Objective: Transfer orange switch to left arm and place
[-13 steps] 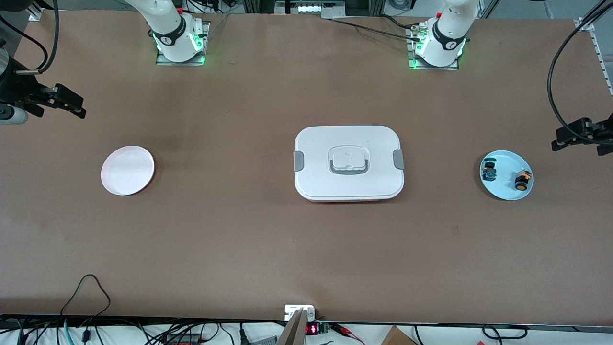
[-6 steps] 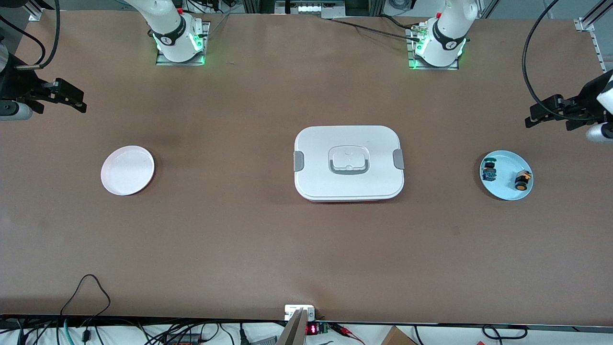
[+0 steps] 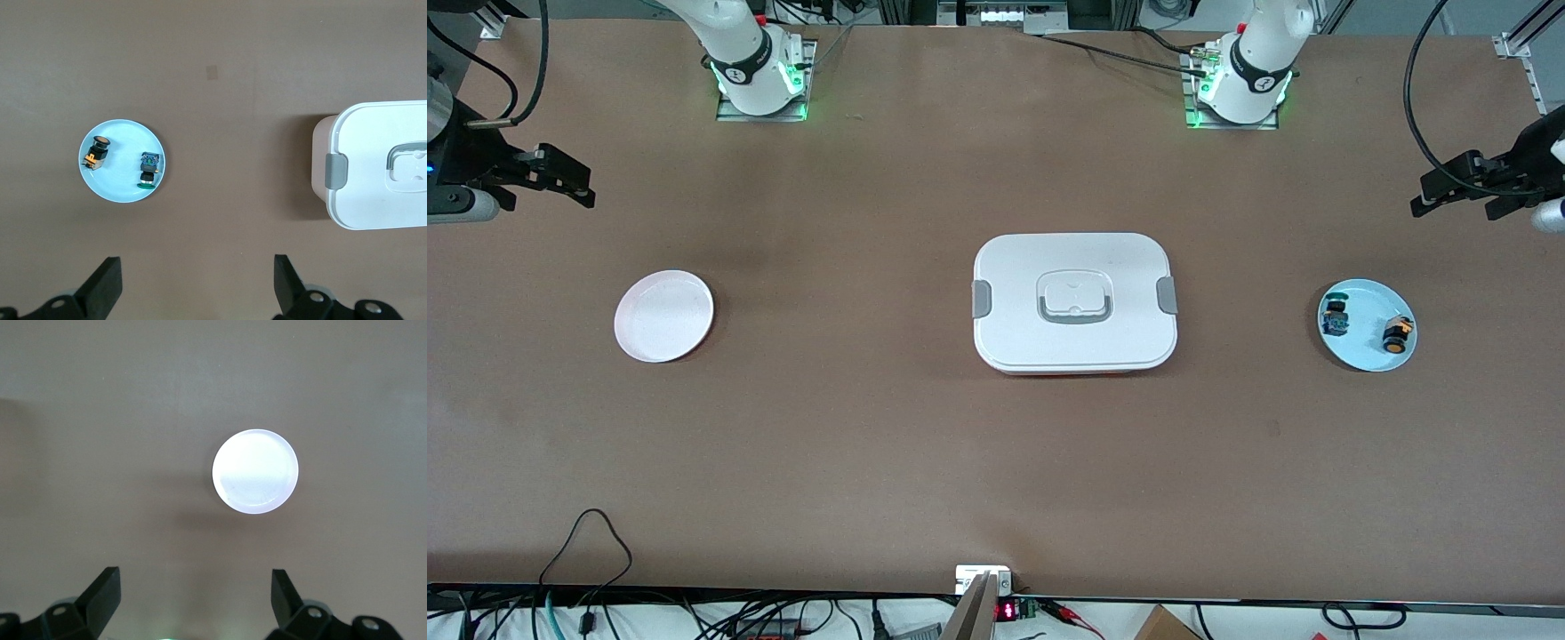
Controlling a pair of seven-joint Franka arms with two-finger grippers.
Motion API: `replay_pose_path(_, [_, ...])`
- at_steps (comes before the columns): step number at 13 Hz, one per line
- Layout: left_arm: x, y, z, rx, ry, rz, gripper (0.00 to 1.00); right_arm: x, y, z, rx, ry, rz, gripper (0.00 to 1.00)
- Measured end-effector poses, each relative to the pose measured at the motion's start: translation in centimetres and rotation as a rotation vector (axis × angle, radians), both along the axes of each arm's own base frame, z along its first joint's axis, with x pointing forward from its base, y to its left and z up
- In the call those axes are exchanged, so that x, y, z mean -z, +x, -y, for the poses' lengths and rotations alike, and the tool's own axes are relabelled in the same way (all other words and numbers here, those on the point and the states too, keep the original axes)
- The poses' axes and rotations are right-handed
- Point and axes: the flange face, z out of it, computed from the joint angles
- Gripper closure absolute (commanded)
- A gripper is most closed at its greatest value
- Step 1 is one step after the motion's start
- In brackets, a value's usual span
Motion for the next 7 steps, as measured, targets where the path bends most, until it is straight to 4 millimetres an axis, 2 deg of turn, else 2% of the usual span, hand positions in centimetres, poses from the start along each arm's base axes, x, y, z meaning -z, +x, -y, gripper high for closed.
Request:
replay_pose_path(5, [0.5, 0.7, -1.2, -0.007, 0.072, 0.009, 0.00, 0.2, -0.2, 0.1, 0.002, 0.000, -0.019, 0.00])
replay_pose_path(7, [0.3, 1.2, -2.5, -0.029, 0.074, 0.019, 0.00, 0.2, -0.2, 0.1, 0.003, 0.000, -0.020, 0.00])
